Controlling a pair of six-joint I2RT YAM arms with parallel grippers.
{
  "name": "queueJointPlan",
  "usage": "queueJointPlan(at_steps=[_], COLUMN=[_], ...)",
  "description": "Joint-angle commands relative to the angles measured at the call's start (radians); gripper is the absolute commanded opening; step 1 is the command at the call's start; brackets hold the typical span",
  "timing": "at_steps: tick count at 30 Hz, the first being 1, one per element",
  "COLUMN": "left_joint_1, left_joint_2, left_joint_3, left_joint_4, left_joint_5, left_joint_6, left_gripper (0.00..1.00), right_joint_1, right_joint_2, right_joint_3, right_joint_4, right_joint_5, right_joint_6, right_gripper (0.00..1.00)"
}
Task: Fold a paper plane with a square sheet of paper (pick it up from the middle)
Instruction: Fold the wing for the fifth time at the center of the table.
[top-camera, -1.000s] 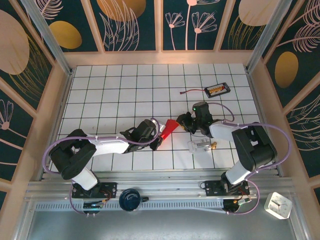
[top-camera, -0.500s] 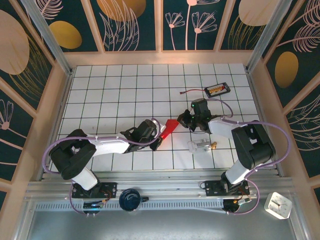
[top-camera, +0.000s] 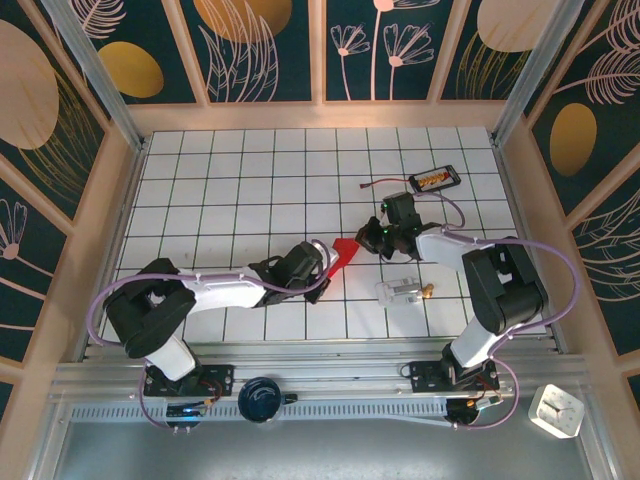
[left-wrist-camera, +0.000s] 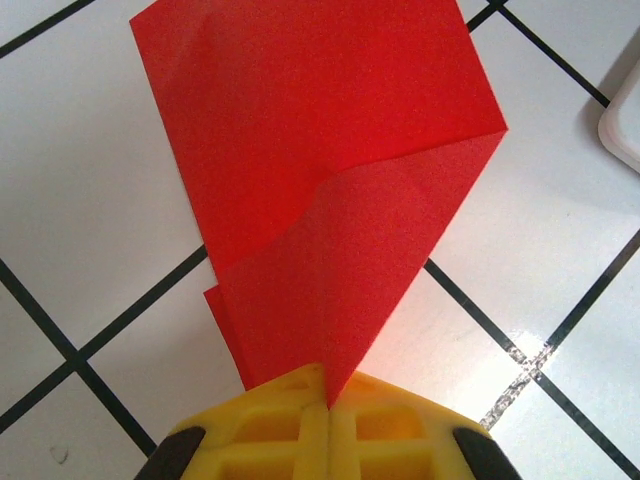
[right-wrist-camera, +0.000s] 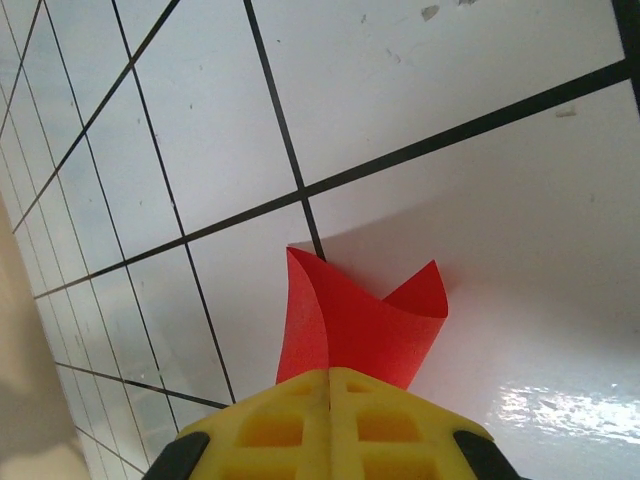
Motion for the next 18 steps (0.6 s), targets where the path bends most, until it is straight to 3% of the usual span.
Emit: queueJointPlan(at_steps=[1,18], left_joint_1=[-0.016,-0.054], left_joint_2=[0.021,0.075], left_joint_3=[0.021,0.073], left_joint_4=[-0.076,-0.14], left_joint_5=[-0.045,-0.111], left_joint_6=[0.031,0.061], left_gripper=[0.0,0.0], right_joint_1=[-0.028,-0.057], right_joint_2=[0.024,0.052], right_joint_3=[0.03,0.097], right_joint_4=[-0.045,-0.1], right_joint_5=[0.013,-0.019], right_joint_6=[-0.044,-0.09], right_gripper=[0.0,0.0])
